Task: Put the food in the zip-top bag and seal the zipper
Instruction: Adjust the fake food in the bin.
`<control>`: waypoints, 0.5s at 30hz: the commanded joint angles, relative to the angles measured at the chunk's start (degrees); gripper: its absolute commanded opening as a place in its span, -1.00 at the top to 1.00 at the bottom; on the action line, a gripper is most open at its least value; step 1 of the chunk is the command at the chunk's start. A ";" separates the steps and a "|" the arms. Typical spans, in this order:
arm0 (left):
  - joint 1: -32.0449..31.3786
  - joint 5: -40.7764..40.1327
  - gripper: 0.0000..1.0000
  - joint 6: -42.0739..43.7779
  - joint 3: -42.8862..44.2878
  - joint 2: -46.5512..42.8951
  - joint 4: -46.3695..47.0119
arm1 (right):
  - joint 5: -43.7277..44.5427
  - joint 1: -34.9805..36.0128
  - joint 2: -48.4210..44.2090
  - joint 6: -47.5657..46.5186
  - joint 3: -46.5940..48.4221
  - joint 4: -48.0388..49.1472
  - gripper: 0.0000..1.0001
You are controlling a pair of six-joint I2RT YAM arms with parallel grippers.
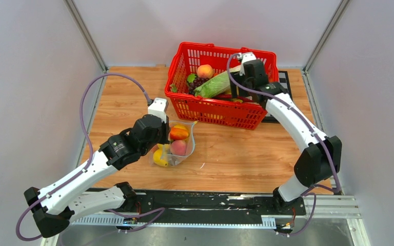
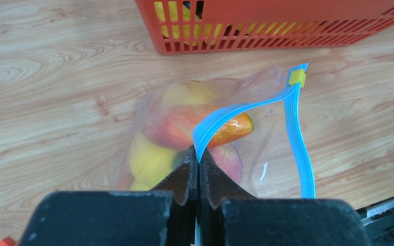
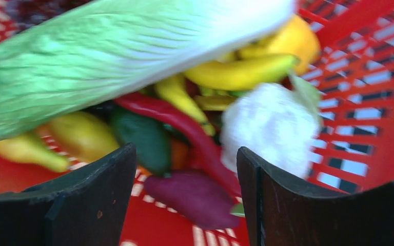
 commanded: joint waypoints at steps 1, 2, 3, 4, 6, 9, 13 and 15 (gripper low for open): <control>0.27 -1.04 1.00 0.42 -0.04 -0.77 1.97 | 3.13 -5.07 0.75 0.90 4.00 -5.48 -0.41; 0.24 -0.98 1.00 0.40 -0.20 -0.83 2.01 | 3.50 -5.63 1.29 0.70 3.86 -5.54 -0.41; 0.23 -0.96 1.00 0.40 -0.30 -0.83 2.10 | 4.14 -6.04 1.64 0.57 3.69 -5.42 -0.41; 0.27 -0.90 1.00 0.40 -0.35 -0.77 2.11 | 4.70 -6.42 2.13 0.32 3.61 -5.05 -0.41; 0.23 -0.75 1.00 0.41 -0.28 -0.61 2.09 | 6.01 -6.83 3.59 -0.14 4.38 -4.96 -0.41; 0.24 -0.69 1.00 0.40 -0.25 -0.83 1.89 | 9.25 -7.06 6.50 -0.86 7.39 -6.12 -0.41; 0.23 -1.10 1.00 0.32 -0.44 -1.21 1.82 | 8.36 -7.15 10.75 -1.42 11.67 -8.12 -0.42; 0.23 -1.28 1.00 0.31 -0.45 -1.35 1.75 | 4.25 -7.15 11.95 -3.28 12.08 -6.76 -0.42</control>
